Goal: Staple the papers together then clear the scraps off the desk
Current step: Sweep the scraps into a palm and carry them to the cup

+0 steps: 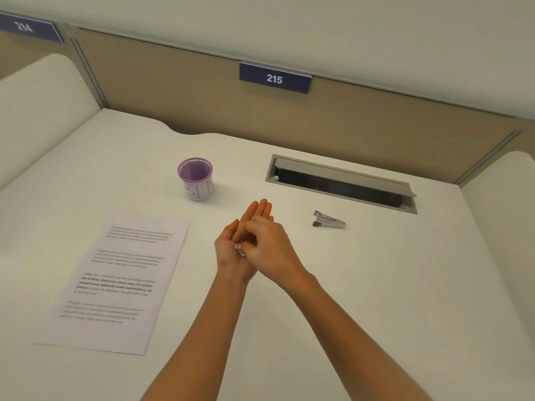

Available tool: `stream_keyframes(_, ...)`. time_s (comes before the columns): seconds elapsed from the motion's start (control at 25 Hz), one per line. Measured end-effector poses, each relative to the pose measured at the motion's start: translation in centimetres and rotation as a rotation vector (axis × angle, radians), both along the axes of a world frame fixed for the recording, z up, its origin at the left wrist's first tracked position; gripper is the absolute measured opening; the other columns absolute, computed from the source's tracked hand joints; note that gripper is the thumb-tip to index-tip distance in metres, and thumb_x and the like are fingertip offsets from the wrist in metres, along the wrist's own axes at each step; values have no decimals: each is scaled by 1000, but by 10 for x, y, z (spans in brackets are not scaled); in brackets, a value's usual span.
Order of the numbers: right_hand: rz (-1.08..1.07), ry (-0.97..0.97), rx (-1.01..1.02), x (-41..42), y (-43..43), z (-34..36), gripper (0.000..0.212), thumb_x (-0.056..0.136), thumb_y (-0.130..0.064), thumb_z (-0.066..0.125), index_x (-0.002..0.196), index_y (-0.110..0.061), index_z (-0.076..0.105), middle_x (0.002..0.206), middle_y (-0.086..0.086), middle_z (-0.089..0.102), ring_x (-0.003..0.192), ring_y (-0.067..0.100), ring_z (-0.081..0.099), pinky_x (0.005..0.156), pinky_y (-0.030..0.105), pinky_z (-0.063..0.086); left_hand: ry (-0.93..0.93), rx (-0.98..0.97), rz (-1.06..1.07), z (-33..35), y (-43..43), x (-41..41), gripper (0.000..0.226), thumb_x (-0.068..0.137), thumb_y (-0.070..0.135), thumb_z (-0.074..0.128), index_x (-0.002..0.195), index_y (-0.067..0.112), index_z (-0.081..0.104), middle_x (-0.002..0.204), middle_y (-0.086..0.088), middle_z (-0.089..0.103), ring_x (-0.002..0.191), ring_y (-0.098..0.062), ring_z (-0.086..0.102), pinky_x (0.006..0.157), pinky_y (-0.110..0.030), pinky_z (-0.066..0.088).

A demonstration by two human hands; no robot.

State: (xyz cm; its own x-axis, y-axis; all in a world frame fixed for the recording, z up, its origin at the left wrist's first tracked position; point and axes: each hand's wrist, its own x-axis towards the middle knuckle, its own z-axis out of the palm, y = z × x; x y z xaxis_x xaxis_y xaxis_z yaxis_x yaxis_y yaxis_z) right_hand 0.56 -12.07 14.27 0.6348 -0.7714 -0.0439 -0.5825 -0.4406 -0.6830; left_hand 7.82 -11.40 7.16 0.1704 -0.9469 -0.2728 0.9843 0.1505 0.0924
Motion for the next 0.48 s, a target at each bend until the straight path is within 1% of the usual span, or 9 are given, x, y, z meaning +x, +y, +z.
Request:
stream_keyframes(0.04,-29,-24,0,14,3,-1,15,88,2,58,100,2,68,128,11,62,117,23,56,104,31,43,32,-8,13,-4,-1,14,55,101,24,18,136,0,52,144,-18,51,130,-29,53,117,-41,30)
stream_keyframes(0.08,-44,-49,-13,29,3,-3,11,87,0,62,94,-4,70,116,6,68,106,18,62,98,30,49,34,-44,-8,-9,0,27,55,101,24,18,136,0,52,144,-18,51,131,-29,53,117,-41,29)
stream_keyframes(0.12,-61,-97,-5,43,2,-5,10,87,-3,64,93,-8,70,107,2,70,98,14,64,93,27,52,29,-60,-3,-12,0,43,54,101,24,19,135,0,53,145,-18,51,131,-29,52,117,-41,31)
stream_keyframes(0.2,-134,-263,78,71,-4,-8,12,87,-6,65,93,-13,71,98,-2,72,91,11,66,86,20,54,67,-71,11,-12,0,80,53,102,23,21,133,-3,56,144,-18,51,130,-31,53,113,-41,37)
stream_keyframes(0.28,-264,-495,252,93,-11,-7,13,89,-6,64,92,-17,72,93,-4,73,88,8,69,78,14,53,83,-85,37,-8,-1,109,52,101,21,23,128,-6,59,142,-20,53,127,-33,56,108,-42,44)
stream_keyframes(0.32,-322,-609,350,103,-16,-8,14,89,-5,64,92,-16,71,91,-4,73,86,8,70,75,14,54,68,-58,66,-3,-2,122,52,101,21,24,125,-7,61,139,-21,55,125,-34,58,105,-42,48)
stream_keyframes(0.4,-442,-805,532,118,-26,-11,14,90,-3,62,93,-12,72,89,0,74,86,14,72,77,20,57,56,-13,97,5,-8,153,51,101,21,26,124,-7,62,135,-22,58,123,-35,59,103,-43,49)
stream_keyframes(0.48,-599,-989,728,124,-35,-17,14,89,-1,62,92,-10,72,89,6,74,85,21,71,81,30,59,72,-15,113,10,-21,179,50,101,21,27,124,-7,61,134,-22,60,125,-35,57,107,-44,44)
